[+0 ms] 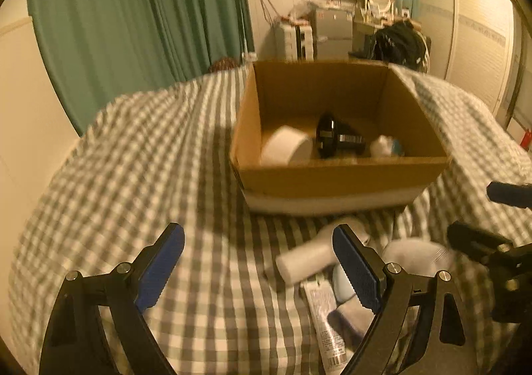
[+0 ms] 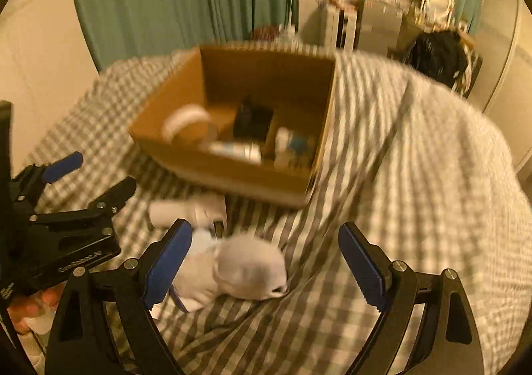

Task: Organize objects
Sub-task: 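Grasp the toothpaste tube with the left tool while the right tool grasps the white glove, then carry the toothpaste tube and glove into the box and open both tools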

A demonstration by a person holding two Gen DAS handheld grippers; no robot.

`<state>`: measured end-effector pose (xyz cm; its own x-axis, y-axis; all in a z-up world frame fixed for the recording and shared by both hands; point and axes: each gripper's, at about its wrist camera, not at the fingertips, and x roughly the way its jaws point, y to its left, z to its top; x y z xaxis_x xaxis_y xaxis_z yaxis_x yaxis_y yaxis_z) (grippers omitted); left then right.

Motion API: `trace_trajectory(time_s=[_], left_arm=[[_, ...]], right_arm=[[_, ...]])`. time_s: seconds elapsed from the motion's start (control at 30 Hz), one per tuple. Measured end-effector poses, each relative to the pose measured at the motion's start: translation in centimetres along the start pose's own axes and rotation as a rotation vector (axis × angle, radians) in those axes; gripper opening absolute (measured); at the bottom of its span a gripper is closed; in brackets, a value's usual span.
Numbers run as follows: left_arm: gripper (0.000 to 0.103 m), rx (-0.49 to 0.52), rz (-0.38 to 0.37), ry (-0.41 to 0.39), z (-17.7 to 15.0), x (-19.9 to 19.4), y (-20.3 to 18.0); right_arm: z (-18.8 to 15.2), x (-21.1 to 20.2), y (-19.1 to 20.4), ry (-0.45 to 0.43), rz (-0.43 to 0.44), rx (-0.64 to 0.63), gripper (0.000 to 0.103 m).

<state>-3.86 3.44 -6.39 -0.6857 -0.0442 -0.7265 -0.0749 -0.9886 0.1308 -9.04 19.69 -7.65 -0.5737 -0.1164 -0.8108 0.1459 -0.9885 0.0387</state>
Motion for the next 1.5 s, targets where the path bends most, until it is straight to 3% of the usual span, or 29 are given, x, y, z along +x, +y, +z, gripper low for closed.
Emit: trace_trajectory(time_s=[0.3,0.37,0.4,0.43,0.47,0.67,0.9,1.13,1.23,1.3,1.33,1.5], left_arm=[[0.093,0.044,0.026,0.074,-2.2,3.4,-0.6],[0.093,0.034,0.031,0.079,-2.3,3.7,-0.3],[0.093,0.03,0.032,0.079,-2.3,3.6,-0.2],[0.093,0.023,0.034,0.08,-2.2,3.6,0.0],[0.093,0.016,0.036,0.08,-2.3,3.5,0.1],[0.093,-0.006,0.026,0.08,-2.8,2.7,0.6],[0.091,0.009,-0.03,0.116,-4.2,2.7,-0.6],[0.052,0.094,-0.139,0.204,-6.5,3.7,-3.6],[0.05,0.138,-0.158,0.227,-6.9,4.2,-4.6],[0.044,0.157,-0.157,0.235,-7.1,4.5,-4.9],[0.035,0.158,-0.168,0.235,-7.1,4.4,-4.9],[0.026,0.168,-0.166,0.217,-7.0,3.5,-4.9]], right_arm=[[-2.5,6.3,0.4,0.198,0.035,0.002,0.09],[-3.0,7.1,0.9,0.229,0.01,-0.028,0.089],[-3.2,7.3,1.2,0.235,0.0,-0.041,0.087],[-3.4,7.4,1.5,0.239,0.003,-0.051,0.076],[-3.6,7.4,1.7,0.245,0.022,-0.055,0.073],[-4.2,5.1,1.7,0.173,0.007,-0.064,0.053],[-3.3,-0.4,0.1,-0.012,-0.09,-0.006,0.051],[-3.4,-0.5,-1.0,-0.005,-0.056,0.044,0.052],[-3.3,-0.5,-1.3,-0.002,-0.059,0.067,0.052],[-3.3,0.1,-1.3,0.006,-0.064,0.08,0.052],[-3.4,0.1,-1.4,0.008,-0.065,0.084,0.052],[-3.9,-0.4,-1.6,0.0,-0.068,0.101,0.052]])
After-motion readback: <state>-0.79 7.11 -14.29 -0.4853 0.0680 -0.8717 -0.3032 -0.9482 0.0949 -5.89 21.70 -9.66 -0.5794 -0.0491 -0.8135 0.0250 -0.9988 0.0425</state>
